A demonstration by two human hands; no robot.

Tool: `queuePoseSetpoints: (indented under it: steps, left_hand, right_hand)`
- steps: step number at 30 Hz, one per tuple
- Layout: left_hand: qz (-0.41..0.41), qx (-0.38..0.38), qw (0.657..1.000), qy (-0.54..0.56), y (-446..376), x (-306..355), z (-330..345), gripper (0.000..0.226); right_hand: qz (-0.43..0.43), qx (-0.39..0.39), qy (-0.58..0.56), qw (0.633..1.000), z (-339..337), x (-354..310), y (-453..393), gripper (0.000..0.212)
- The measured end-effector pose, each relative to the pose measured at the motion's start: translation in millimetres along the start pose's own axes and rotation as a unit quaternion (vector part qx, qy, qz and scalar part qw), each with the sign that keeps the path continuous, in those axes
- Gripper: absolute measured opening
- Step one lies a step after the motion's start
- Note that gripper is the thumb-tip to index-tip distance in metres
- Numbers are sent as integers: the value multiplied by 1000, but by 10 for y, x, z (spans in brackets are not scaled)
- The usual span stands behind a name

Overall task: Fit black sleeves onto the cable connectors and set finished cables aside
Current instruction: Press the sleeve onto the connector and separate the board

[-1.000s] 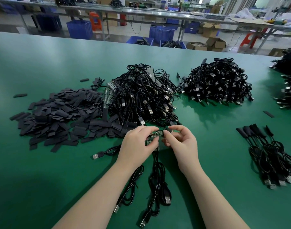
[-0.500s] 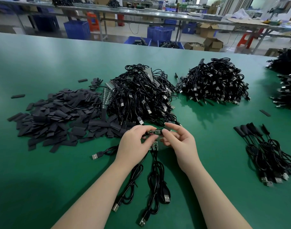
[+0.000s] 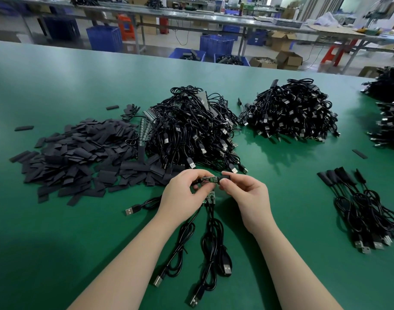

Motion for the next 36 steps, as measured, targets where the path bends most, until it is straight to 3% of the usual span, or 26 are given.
queuePoseSetpoints:
  steps: [14,21,25,36]
  left_hand:
    - [0,-1,1000,16,-4,-31,13,9]
    - [6,17,999,30,-5,-17,-5,24]
    - [7,17,1000,24,2,-28,-3,21]
    - [54,31,998,-4,-3,32,-40,22]
  right_hand:
    - [14,-36,5,999,32,17,13,28]
    - [7,44,-5,999,-39,31,14,13]
    - [-15,85,-11,996,-89,-8,34,4]
    - [-76,78,8,994,-54,-121,85,16]
Point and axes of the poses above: each hand's wrist, its own y-axis away from the middle knuckle, its own z-axis out of the palm, x = y × z, the point moved 6 cm from there along -y, towards the middle knuckle
